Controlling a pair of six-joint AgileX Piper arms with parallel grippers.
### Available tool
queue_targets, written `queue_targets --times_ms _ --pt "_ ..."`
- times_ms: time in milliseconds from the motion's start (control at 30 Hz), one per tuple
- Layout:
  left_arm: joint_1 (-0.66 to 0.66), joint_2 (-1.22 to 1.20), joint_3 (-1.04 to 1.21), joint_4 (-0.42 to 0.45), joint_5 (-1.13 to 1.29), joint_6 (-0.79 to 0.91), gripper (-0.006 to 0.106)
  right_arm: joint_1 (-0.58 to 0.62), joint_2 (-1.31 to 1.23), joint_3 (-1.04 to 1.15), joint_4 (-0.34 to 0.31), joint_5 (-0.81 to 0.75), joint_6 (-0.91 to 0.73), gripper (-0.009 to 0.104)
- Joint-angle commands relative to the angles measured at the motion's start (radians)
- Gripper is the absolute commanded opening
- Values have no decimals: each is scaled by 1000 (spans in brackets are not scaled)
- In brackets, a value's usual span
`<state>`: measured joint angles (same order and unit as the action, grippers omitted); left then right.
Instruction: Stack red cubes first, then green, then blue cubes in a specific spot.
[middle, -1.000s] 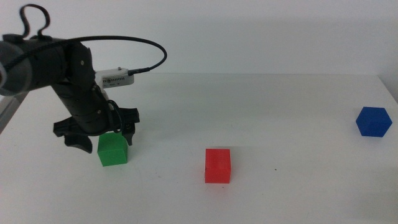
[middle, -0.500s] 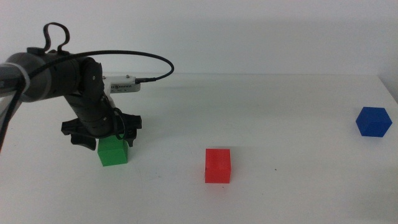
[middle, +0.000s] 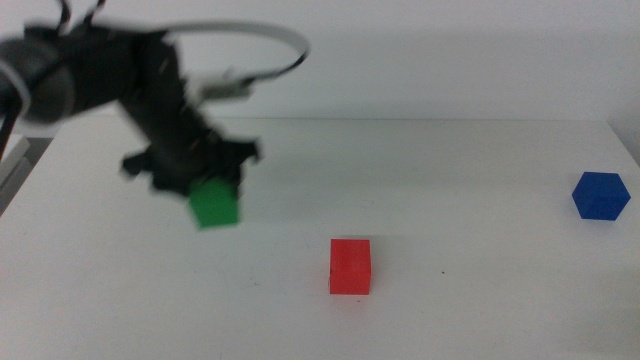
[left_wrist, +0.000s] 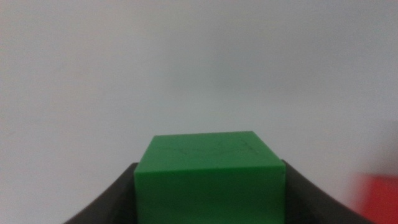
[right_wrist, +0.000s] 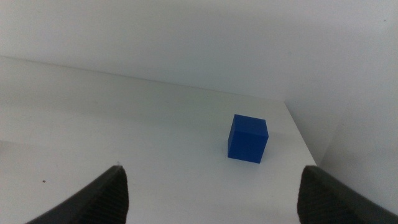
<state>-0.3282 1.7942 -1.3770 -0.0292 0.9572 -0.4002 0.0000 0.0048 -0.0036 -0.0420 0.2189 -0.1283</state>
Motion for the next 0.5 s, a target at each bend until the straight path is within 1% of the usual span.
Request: queue_targets --times_ms 0,133,200,267,400,467 --pt "-104 -31 -136 41 137 -80 -1 1 -5 4 -5 -9 -4 91" --pt "-273 9 -306 93 234 -172 1 1 -5 4 -5 -9 -4 91" --pt "-336 22 -321 120 224 -227 3 1 -5 4 -5 -9 -4 91" --pt "-364 31 -317 134 204 -255 4 1 -5 4 -5 -9 -4 91" --pt "-372 53 -310 62 161 -214 7 1 -5 4 -5 -9 -4 91" --pt "-382 69 -310 55 139 -210 7 1 -5 4 -5 -9 -4 91"
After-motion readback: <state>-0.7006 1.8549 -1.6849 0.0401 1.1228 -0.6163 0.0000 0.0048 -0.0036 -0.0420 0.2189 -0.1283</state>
